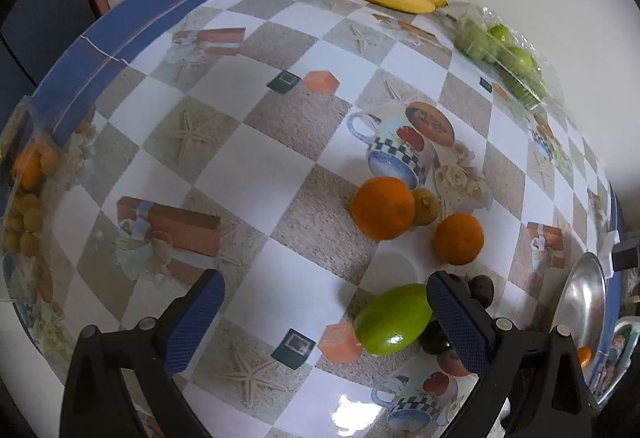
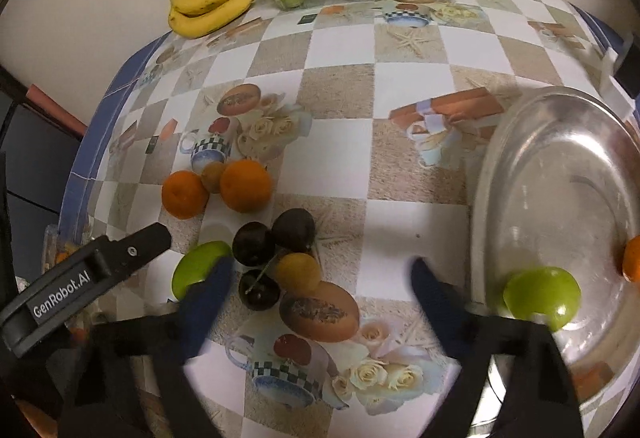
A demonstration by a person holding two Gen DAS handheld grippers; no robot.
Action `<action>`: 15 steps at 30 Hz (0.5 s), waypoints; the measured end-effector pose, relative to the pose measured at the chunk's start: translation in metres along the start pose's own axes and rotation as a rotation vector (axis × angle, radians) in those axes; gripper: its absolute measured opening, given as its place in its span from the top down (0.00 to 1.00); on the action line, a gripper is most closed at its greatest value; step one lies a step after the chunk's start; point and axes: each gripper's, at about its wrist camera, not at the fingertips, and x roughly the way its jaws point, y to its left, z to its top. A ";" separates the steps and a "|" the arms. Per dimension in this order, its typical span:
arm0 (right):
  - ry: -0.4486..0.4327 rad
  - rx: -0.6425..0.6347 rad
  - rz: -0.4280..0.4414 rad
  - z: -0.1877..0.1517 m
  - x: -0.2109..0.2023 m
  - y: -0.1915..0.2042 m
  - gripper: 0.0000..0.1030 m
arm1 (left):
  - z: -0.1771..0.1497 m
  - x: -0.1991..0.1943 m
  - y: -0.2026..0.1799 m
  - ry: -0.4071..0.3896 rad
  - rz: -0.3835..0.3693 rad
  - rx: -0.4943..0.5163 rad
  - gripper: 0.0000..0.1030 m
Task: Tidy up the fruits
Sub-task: 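Grasp a second green mango with the left gripper while the right gripper approaches a kiwi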
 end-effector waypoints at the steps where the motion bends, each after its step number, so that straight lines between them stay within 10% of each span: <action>1: 0.005 0.002 0.007 0.000 0.002 0.000 0.32 | 0.000 0.001 0.000 0.008 -0.011 -0.004 0.05; 15: 0.030 0.020 0.064 -0.001 0.020 0.004 0.53 | -0.006 0.018 -0.016 0.108 -0.134 -0.038 0.16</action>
